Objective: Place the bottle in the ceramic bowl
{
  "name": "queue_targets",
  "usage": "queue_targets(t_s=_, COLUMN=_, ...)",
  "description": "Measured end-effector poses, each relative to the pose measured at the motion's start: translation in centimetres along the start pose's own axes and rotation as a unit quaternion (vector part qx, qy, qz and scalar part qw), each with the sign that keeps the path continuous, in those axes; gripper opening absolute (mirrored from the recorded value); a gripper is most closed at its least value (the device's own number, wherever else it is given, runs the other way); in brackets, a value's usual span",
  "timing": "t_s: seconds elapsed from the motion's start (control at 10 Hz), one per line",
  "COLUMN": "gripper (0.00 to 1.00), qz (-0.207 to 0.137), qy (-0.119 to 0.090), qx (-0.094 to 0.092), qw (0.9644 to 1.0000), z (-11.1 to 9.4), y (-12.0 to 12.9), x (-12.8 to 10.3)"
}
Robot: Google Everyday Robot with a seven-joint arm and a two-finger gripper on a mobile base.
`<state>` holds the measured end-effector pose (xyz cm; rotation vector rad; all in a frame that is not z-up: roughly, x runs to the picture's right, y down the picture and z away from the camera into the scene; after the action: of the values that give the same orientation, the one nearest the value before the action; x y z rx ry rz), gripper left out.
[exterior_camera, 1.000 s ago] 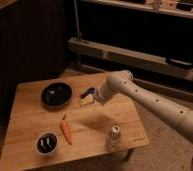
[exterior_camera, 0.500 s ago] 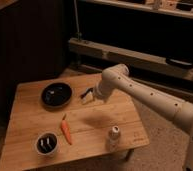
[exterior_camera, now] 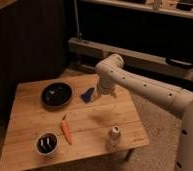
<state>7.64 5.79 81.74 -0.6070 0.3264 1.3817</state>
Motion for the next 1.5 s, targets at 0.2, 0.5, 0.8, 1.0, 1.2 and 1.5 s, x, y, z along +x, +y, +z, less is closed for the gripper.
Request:
queue_targets(t_s=0.2, gripper=0.8, qz=0.002, qy=-0.003, qx=-0.024, qw=0.9997, z=-1.0, y=-0.9, x=0.5)
queue_targets(t_s=0.5, gripper=0.8, qz=0.001, qy=-0.009, qx=-0.009, qw=0.9999, z=-5.7, y=-1.9, x=1.3)
queue_targets(t_s=0.8, gripper=0.8, qz=0.006, qy=0.012, qx=0.028, qw=0.9995, z=-7.2, y=-3.7, x=3.4)
queue_targets(t_s=1.0, gripper=0.8, qz=0.001, qy=0.024, qx=0.026, qw=0.9994, z=-6.9, y=-4.0, x=5.4)
queue_targets(t_s=1.2, gripper=0.8, qz=-0.006, qy=0.028, qx=0.02, qw=0.9994, z=-7.5, y=-3.9, x=7.5)
queue_targets(t_s=1.5, gripper=0.8, qz=-0.015, qy=0.026, qx=0.002, qw=0.9996, z=-9.2, y=-4.0, x=9.9)
